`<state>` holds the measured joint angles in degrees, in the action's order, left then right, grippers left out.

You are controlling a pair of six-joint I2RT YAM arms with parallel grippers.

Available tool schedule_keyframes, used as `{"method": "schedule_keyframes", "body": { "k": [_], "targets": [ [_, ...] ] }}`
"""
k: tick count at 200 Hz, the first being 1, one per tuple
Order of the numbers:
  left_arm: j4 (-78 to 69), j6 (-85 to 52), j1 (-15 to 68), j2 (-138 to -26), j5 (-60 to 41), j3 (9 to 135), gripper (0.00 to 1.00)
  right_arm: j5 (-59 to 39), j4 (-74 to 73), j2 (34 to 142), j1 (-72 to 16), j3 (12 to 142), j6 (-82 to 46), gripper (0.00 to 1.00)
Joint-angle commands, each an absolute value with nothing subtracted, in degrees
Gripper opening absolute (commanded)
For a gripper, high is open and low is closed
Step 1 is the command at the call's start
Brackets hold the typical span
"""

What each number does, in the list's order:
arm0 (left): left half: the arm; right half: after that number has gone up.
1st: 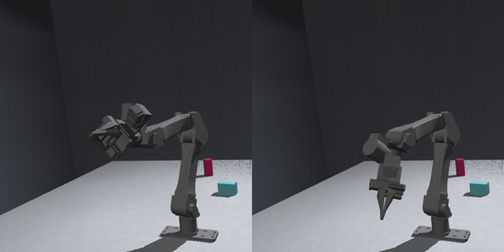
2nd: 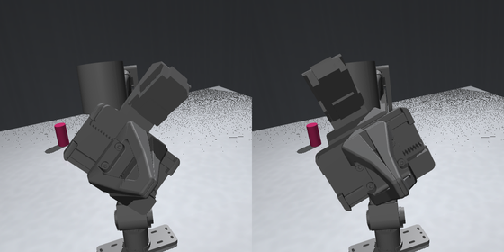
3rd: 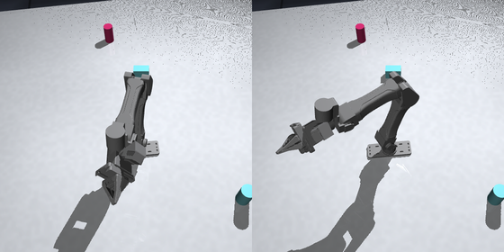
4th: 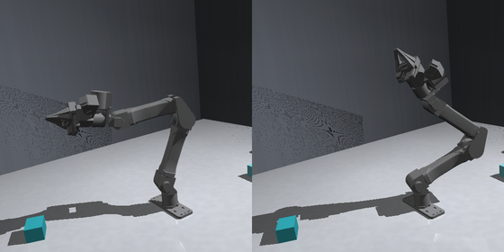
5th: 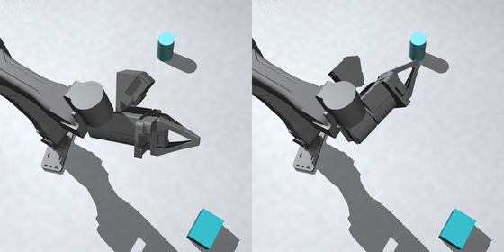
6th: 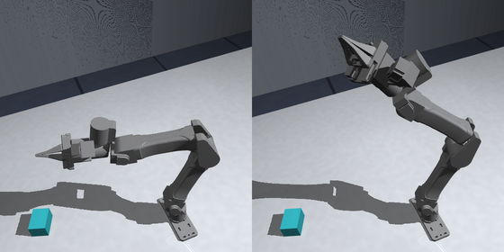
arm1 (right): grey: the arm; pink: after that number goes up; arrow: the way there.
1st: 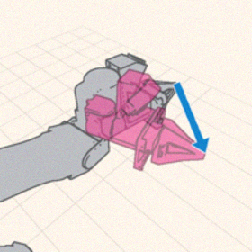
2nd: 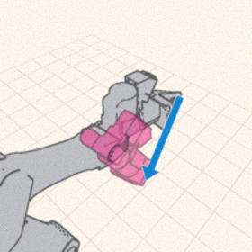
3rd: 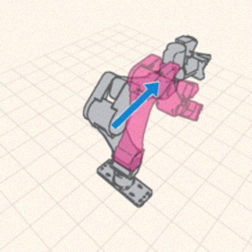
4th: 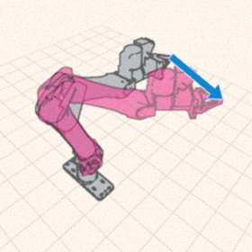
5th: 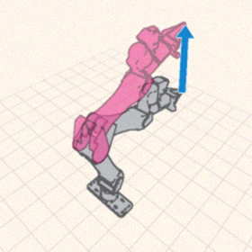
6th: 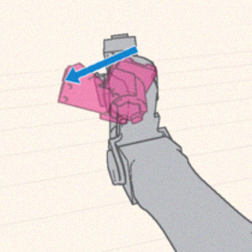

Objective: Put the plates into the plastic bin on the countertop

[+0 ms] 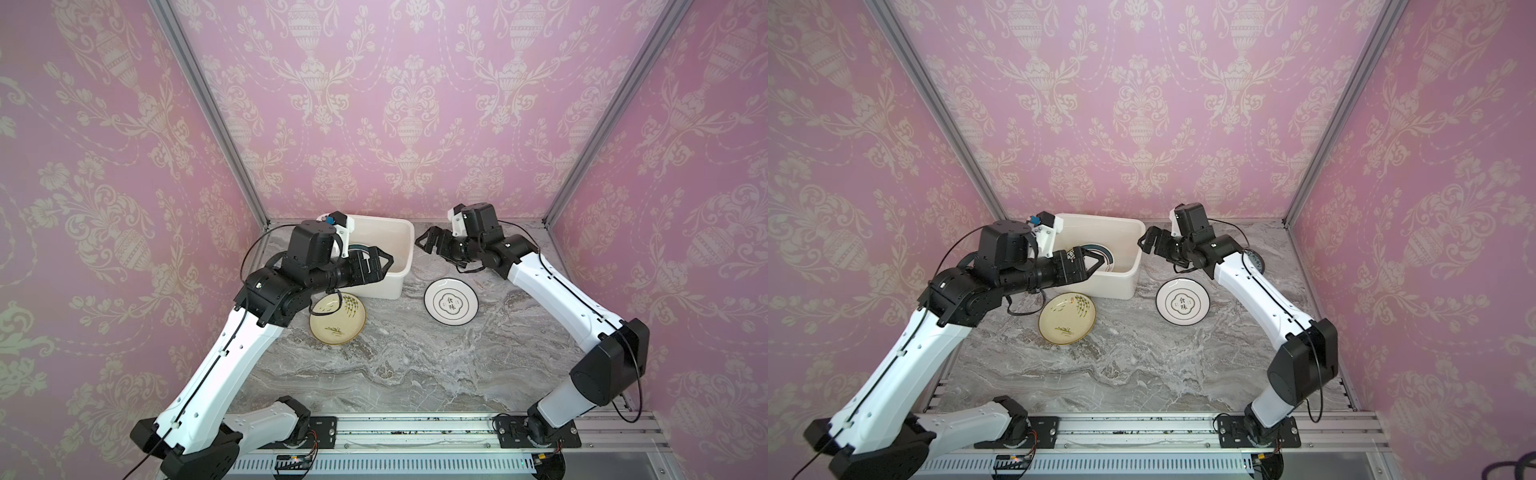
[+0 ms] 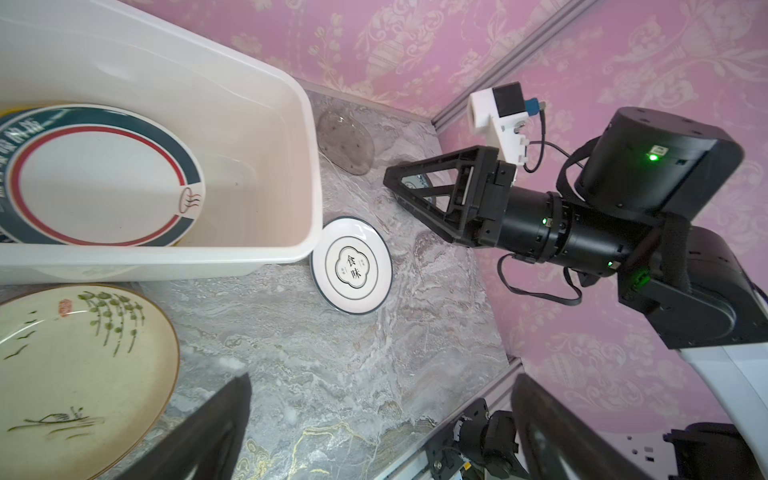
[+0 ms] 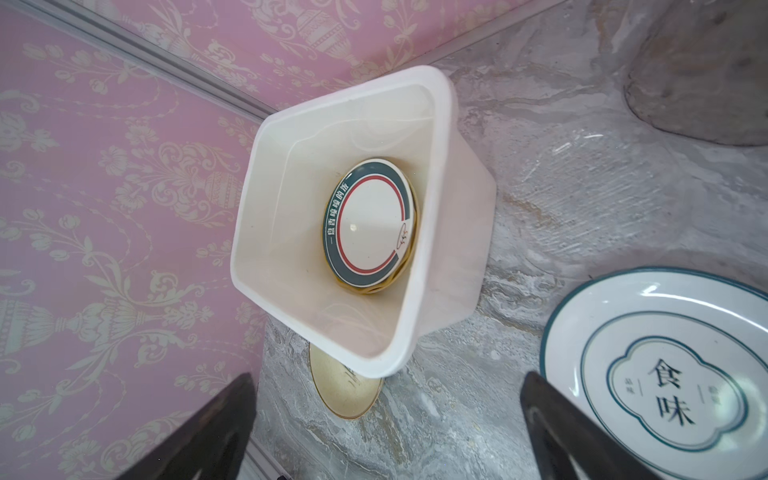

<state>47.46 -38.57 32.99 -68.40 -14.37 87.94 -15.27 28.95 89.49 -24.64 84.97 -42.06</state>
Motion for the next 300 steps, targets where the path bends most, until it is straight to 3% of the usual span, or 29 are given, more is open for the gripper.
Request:
{"method": "schedule_keyframes", "body": {
  "k": [1,68,129,199,300],
  "targets": [
    [43.7,-44.8,37.1,-71.4,-12.6,86.3,0.99,-18.6,26.9,84.5,-21.1,77.5,-45.0,1.00],
    [32.0,-64.4,43.7,-81.7,-6.7,79.7,0.99,-21.7,28.7,80.1,-8.0,65.0,-46.0,1.00],
    [24.8,-76.1,48.8,-90.5,-2.8,76.9,0.99,-26.2,20.8,89.5,-3.9,65.2,-49.3,1.00],
    [21.3,-76.8,53.3,-99.8,3.6,78.3,0.99,-29.2,18.6,100.9,-2.0,70.8,-48.5,1.00],
    [17.9,-77.9,53.7,-108.2,4.5,78.8,0.99,-28.3,16.7,108.1,-1.9,70.6,-46.9,1.00]
  ]
}}
